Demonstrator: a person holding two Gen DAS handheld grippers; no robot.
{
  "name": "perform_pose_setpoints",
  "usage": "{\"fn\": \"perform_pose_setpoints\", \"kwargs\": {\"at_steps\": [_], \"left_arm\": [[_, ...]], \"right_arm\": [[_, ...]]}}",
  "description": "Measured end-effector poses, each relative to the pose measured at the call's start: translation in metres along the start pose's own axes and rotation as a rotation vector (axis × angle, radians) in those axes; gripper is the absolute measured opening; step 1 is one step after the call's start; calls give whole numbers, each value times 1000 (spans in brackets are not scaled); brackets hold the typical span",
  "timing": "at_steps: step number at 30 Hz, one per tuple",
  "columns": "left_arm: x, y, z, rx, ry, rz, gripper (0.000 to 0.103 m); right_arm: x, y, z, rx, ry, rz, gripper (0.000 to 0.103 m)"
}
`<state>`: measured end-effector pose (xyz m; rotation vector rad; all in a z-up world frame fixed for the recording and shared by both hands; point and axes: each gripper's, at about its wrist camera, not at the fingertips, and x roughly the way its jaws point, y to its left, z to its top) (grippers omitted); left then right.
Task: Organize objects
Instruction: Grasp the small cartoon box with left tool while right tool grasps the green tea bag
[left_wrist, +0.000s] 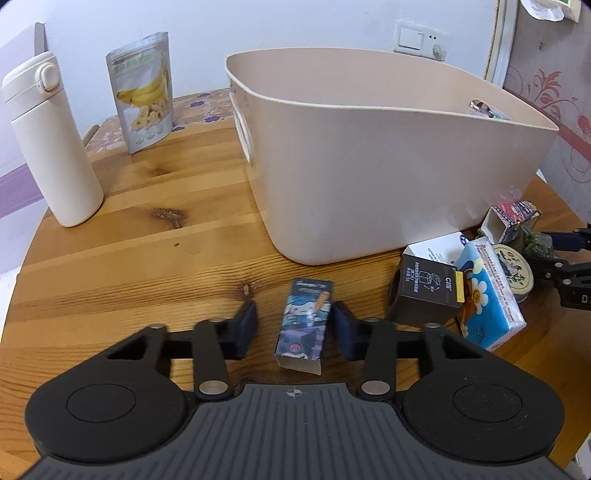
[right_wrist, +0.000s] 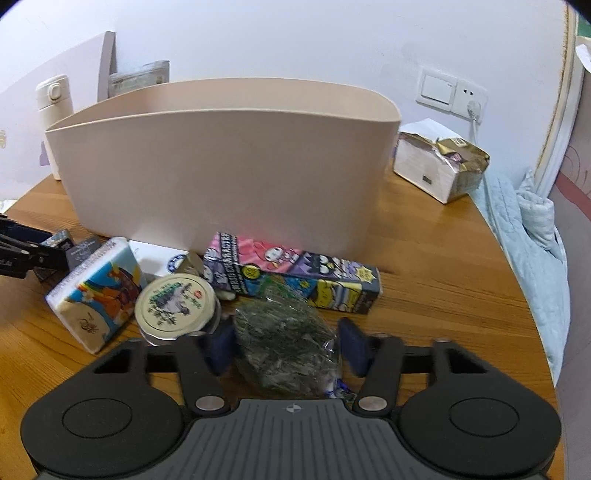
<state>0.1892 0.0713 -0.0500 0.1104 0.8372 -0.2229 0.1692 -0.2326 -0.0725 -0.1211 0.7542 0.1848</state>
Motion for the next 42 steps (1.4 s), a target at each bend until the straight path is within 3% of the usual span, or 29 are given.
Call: {"fn": "perform_pose_setpoints", "kwargs": {"at_steps": [3, 28, 42], "left_arm": [[-2, -2, 0, 7, 4, -11, 24], [-45, -9, 1, 22, -68, -26, 23], [-92, -7, 20, 20, -193, -38, 23]], "right_arm": [[-1, 1, 0, -6, 2, 9, 50], [-54, 3, -13, 7, -69, 7, 45], [-92, 0, 1, -7, -152, -8, 45]]}}
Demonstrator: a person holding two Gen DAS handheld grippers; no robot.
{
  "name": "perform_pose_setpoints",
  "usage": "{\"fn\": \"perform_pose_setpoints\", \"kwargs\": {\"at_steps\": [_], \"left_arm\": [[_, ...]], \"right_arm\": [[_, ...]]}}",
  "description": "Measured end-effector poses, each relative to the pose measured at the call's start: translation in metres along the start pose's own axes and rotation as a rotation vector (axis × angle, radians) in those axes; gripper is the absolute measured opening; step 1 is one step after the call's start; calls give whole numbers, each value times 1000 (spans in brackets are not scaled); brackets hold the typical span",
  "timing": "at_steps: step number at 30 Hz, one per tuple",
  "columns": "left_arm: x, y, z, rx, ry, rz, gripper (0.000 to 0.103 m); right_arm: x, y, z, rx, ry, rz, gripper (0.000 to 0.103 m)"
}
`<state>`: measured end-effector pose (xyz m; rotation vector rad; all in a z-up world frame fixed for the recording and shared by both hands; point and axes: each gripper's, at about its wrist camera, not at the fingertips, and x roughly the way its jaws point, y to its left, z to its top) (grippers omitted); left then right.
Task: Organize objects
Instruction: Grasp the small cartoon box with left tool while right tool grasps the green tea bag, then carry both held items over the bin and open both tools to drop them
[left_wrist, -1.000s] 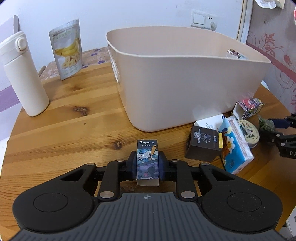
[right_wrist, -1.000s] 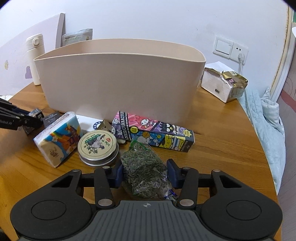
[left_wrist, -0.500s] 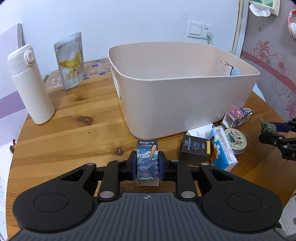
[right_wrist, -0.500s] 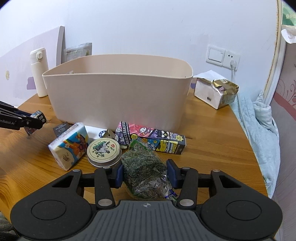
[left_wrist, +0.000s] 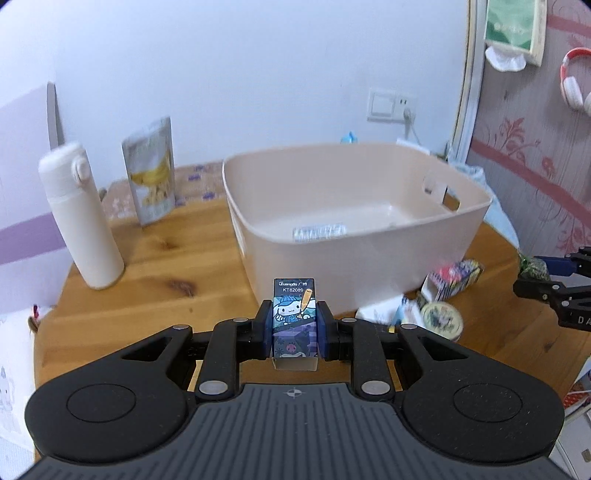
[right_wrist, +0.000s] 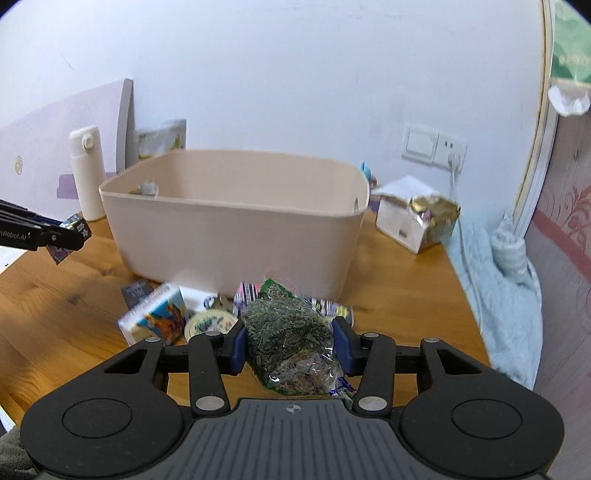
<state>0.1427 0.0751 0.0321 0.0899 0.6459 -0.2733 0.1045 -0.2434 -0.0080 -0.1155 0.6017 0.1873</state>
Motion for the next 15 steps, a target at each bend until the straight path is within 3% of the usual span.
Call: {"fn": "perform_pose_setpoints", "kwargs": {"at_steps": [15], "left_arm": [[-26, -11, 51, 25, -146, -9, 23]], "right_arm": [[-17, -1, 43, -27, -140, -1, 45]]}}
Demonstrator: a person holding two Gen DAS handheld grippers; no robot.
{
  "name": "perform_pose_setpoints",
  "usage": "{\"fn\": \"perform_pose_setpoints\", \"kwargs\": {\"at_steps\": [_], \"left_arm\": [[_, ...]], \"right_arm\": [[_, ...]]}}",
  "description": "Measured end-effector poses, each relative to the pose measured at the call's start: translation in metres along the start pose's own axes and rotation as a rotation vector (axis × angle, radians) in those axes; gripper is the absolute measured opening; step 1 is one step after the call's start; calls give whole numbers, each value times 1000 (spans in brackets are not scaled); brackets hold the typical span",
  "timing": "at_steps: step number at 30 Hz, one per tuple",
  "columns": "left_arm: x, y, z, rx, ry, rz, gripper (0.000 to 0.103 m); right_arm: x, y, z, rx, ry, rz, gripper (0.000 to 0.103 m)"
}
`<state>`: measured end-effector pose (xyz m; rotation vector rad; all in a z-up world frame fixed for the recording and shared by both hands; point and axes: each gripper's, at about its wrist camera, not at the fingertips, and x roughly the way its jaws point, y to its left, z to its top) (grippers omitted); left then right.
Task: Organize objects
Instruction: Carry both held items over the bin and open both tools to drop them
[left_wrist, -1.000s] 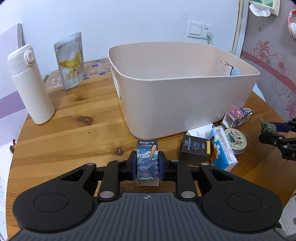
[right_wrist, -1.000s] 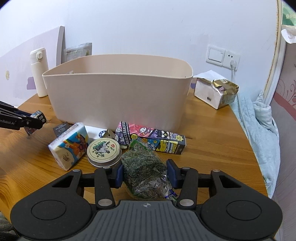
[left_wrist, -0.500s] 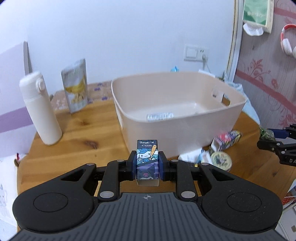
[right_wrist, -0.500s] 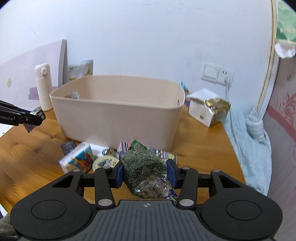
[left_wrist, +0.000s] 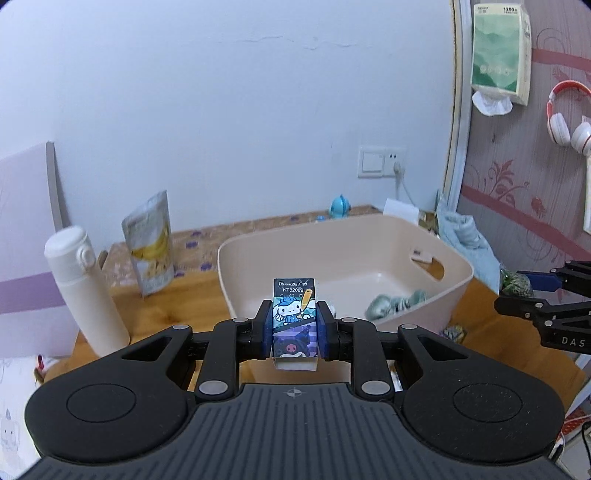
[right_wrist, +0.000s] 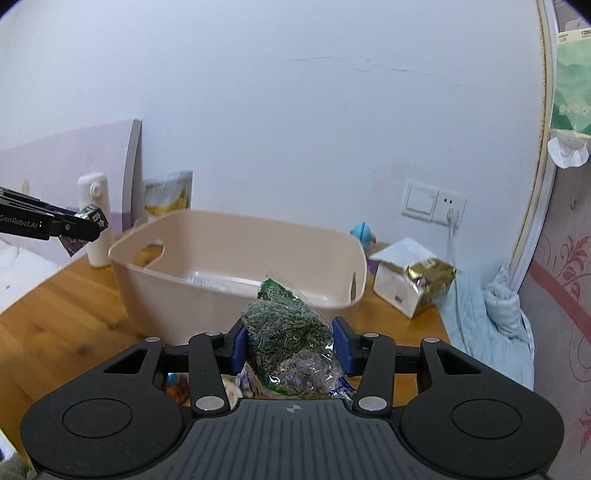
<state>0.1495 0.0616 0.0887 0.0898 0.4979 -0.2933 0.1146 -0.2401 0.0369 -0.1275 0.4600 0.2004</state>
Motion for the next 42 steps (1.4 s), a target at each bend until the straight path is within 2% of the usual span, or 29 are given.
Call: {"fn": "perform_pose_setpoints", "kwargs": {"at_steps": [9, 18, 31, 42], "left_arm": [[23, -8, 31, 12, -27, -11, 23], [63, -23, 51, 23, 4, -16, 23], [137, -29, 47, 42, 144, 44, 24], [181, -31, 32, 52, 309, 36, 24]], "right_arm": [[12, -6, 27, 29, -72, -11, 45], [40, -12, 51, 37, -92, -24, 45], [95, -14, 71, 12, -33, -37, 45], [139, -7, 60, -2, 130, -18, 45]]}}
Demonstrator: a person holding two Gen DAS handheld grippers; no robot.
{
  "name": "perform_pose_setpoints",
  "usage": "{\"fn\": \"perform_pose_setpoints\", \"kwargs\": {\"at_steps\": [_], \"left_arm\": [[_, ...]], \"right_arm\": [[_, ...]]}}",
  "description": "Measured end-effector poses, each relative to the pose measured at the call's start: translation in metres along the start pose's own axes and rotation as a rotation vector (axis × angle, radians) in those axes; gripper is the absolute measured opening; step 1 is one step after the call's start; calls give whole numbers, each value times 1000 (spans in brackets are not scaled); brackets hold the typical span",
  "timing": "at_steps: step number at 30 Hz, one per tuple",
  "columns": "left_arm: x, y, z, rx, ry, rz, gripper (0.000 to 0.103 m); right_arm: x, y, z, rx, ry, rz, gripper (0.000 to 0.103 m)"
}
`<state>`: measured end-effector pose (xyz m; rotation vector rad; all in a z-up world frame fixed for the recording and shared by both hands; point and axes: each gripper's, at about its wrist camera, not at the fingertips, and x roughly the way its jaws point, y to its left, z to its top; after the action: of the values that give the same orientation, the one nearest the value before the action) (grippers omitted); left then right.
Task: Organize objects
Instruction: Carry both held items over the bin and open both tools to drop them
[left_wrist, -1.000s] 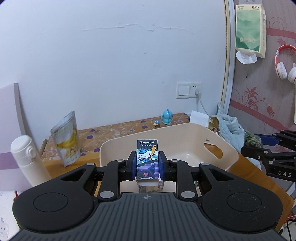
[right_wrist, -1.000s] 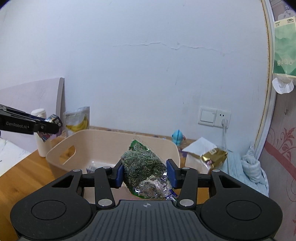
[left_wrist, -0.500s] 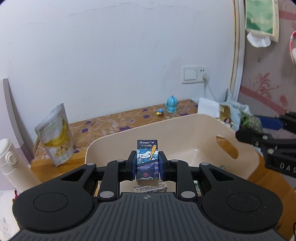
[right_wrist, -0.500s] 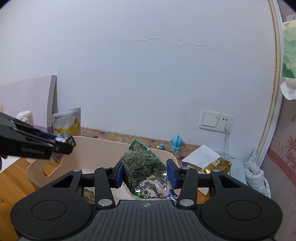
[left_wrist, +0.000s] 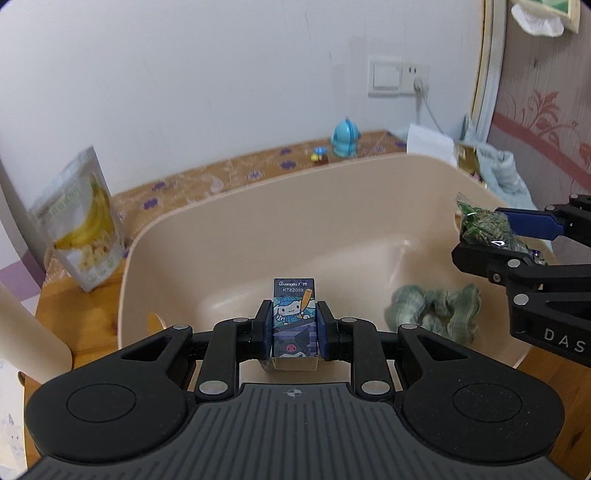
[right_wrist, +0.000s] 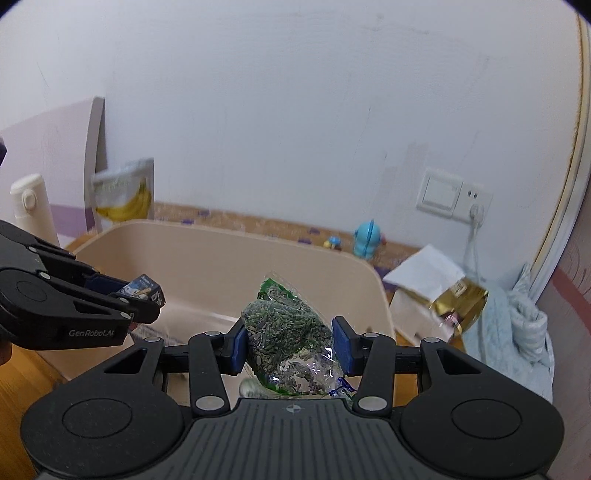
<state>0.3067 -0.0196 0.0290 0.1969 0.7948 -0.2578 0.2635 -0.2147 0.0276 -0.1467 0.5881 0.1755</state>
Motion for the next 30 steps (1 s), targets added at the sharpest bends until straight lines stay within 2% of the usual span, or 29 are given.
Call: {"fn": "perform_pose_setpoints", "kwargs": {"at_steps": [7, 13, 14, 15, 18, 21, 24, 30], "left_arm": [[14, 0, -6, -9, 87, 4, 24], [17, 2, -9, -5, 103, 20, 26], [16, 3, -9, -8, 100, 18, 32], [16, 3, -9, -12, 96, 14, 42], [7, 6, -9, -29, 60, 14, 68], [-3, 7, -7, -32, 34, 26, 74], [-15, 8, -3, -34, 16, 36, 75], [-47, 13, 3, -67, -48, 37, 83]], "right_arm": [[15, 3, -6, -6, 81, 10, 45], [22, 0, -10, 3, 119, 16, 48], [22, 0, -10, 3, 121, 13, 50], [22, 0, -11, 4, 121, 10, 57], [19, -4, -10, 23, 109, 6, 64], [12, -9, -9, 45, 84, 5, 79], [2, -14, -7, 59, 58, 17, 90], [-19, -26, -2, 107, 6, 11, 103]]}}
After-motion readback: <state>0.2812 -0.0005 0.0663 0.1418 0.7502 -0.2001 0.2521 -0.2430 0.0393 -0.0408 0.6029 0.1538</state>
